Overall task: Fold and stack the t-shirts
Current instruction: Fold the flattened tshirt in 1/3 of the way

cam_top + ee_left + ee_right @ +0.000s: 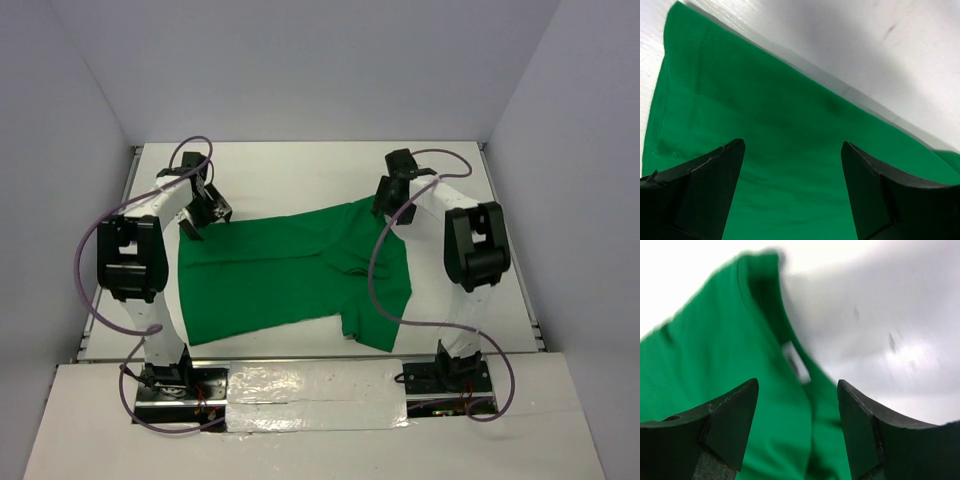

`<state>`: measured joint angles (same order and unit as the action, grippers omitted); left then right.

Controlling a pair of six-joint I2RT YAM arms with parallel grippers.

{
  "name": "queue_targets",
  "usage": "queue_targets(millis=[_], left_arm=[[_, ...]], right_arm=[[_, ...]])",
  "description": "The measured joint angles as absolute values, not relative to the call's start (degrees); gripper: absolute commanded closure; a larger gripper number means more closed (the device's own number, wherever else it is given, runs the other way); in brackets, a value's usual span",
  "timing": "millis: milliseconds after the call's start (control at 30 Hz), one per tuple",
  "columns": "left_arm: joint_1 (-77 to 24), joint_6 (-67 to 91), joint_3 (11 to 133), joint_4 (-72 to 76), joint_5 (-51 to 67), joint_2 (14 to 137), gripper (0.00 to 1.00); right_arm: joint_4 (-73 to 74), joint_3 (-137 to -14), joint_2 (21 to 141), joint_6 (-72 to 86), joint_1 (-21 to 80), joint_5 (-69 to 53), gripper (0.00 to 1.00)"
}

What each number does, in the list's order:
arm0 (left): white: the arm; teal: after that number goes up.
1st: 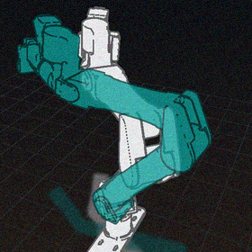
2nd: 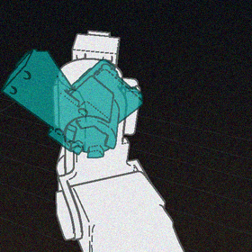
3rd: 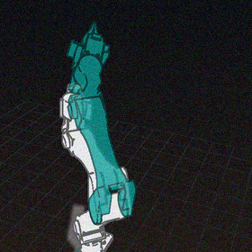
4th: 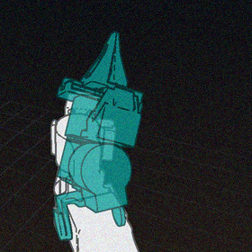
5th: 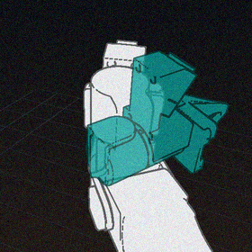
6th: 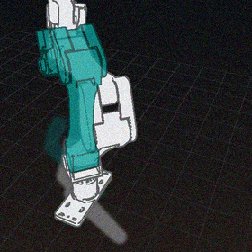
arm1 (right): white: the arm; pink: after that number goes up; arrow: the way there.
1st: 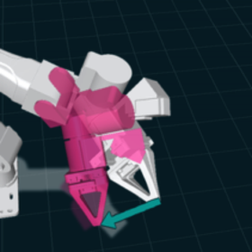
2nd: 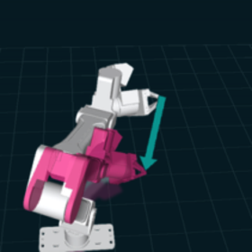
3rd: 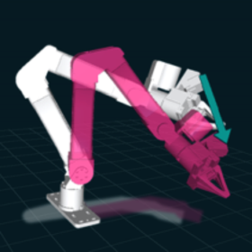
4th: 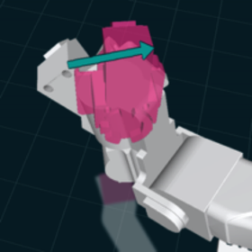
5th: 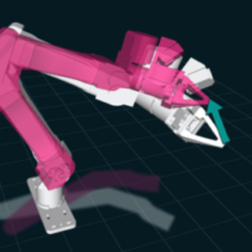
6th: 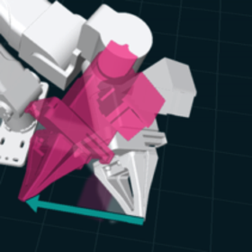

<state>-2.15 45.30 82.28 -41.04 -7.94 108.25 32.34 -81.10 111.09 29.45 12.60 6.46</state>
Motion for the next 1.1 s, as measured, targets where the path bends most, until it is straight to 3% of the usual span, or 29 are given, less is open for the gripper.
queue_targets(millis=[400, 500, 600, 633, 733, 867, 1100], left_arm=[[-1.56, 46.96, 84.29, -42.09, -7.79, 115.5, 0.1], [-1.43, 46.98, 84.42, -42.04, -7.79, 115.5, 0.1], [-1.13, 46.98, 84.42, -42.02, -7.77, 115.5, 0.1], [-1.02, 46.96, 84.42, -42.04, -7.73, 115.5, 0.1], [-0.6, 46.96, 84.42, -42.06, -7.7, 115.5, 0.1], [0.99, 47.05, 84.64, -42.46, -7.53, 115.81, 0.11], [4.6, 48.49, 85.12, -44.05, -6.76, 116.29, 0.12]], right_arm=[[34.39, -95.66, 124.53, 28.88, 12.21, -0.49, 0.39], [35.03, -98.43, 126.3, 29.15, 12.23, -0.99, 0.31], [35.22, -99.2, 126.76, 29.78, 12.23, -1.34, 0.31], [35.79, -100.18, 127.35, 30.04, 12.23, -1.34, 0.34], [36.77, -104.09, 129.86, 30.74, 12.36, -1.17, 0.55], [36.6, -105.43, 131.24, 32.82, 12.58, 0.01, 0.97], [36.16, -105.32, 131.33, 40.4, 13.26, 3.88, 1.0]])
